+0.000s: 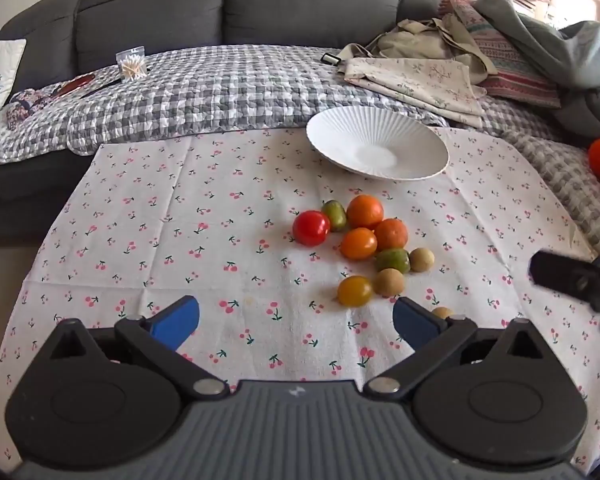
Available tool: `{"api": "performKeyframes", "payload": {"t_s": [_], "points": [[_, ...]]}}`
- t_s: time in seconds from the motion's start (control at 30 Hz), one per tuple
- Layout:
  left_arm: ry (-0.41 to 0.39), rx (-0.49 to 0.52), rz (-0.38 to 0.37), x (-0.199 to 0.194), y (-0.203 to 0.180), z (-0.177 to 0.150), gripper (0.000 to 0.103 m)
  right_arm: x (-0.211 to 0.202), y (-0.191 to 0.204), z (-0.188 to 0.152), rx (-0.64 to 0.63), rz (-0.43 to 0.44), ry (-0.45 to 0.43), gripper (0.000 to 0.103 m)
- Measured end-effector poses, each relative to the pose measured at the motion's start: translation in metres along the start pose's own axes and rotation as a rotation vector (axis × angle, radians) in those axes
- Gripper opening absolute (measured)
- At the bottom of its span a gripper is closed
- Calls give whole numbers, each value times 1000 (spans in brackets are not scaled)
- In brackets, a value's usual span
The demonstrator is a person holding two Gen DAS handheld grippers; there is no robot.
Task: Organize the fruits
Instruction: 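Move both tools toward the fruit pile in front of the white bowl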
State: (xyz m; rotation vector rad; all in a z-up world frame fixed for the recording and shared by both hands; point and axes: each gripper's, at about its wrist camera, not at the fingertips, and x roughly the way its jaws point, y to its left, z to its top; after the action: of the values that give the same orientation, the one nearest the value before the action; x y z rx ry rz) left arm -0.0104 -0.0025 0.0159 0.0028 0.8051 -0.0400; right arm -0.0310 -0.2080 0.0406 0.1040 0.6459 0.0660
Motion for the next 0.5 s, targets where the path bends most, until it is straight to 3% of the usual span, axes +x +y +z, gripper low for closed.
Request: {"api": "performKeyframes", "payload": {"t_s": [0.5], "points": [[16,3,5,5,0,0,102,-1,-1,-16,-65,-16,32,103]]}}
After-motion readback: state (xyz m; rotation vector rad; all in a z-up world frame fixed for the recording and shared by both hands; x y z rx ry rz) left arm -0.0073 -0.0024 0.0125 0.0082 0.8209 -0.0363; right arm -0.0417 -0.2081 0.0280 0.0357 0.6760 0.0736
